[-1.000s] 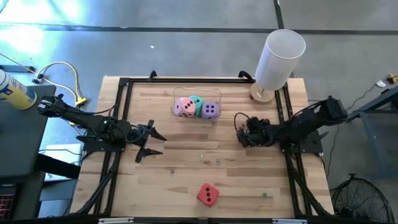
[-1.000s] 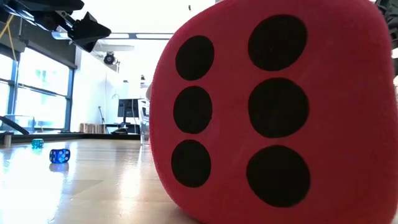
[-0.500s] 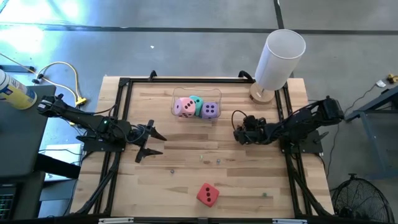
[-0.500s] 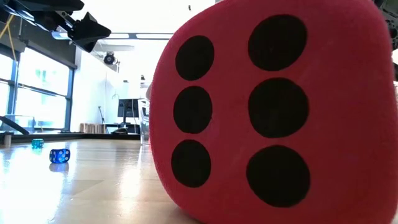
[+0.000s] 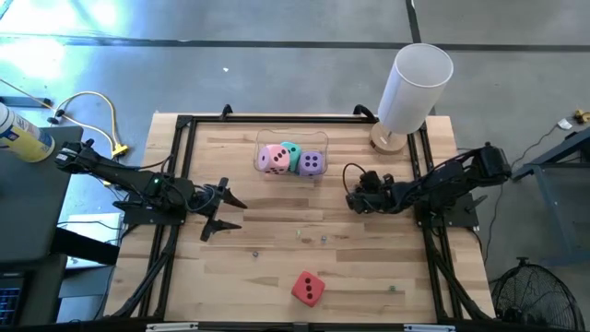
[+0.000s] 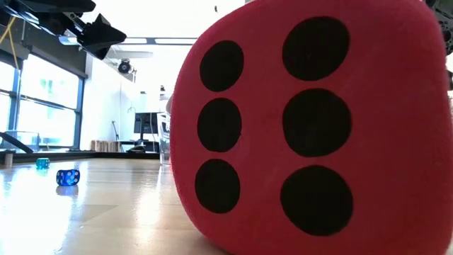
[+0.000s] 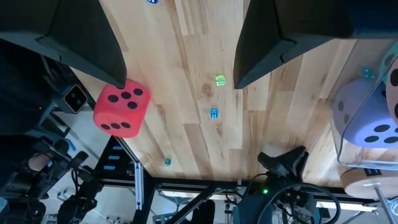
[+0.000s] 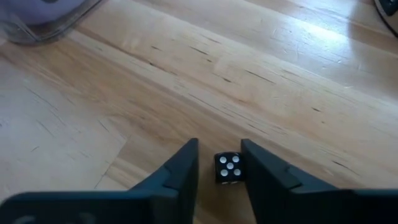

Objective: Pick & Place Dice
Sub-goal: Put the black dice into the transparent bin

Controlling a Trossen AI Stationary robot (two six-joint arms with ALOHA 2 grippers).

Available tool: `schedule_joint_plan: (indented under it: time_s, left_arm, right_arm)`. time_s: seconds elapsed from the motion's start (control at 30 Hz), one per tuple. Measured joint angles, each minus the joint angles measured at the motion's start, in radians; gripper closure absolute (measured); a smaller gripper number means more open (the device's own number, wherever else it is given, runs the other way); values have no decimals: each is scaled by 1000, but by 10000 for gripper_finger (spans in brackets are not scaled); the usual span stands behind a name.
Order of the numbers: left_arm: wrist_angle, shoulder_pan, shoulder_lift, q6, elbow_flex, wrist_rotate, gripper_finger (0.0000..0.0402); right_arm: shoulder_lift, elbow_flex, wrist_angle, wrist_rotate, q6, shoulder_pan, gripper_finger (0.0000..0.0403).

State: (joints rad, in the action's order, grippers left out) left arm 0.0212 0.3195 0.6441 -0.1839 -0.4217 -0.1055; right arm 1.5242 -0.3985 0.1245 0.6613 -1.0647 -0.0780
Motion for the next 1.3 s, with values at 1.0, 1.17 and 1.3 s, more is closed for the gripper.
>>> schedule_joint_plan:
  time_s: [1.0, 1.17, 1.3]
  left_arm:
    - [-3, 0, 0, 5, -1, 1, 116]
    - [-3, 0, 0, 5, -1, 1, 116]
    - [-3, 0, 0, 9, -1, 0, 116]
  right_arm:
    - [-119, -504, 39, 2, 668, 41, 362]
    - [-88, -565, 45, -118, 694, 154, 362]
    - [-26, -565, 17, -192, 696, 223, 362]
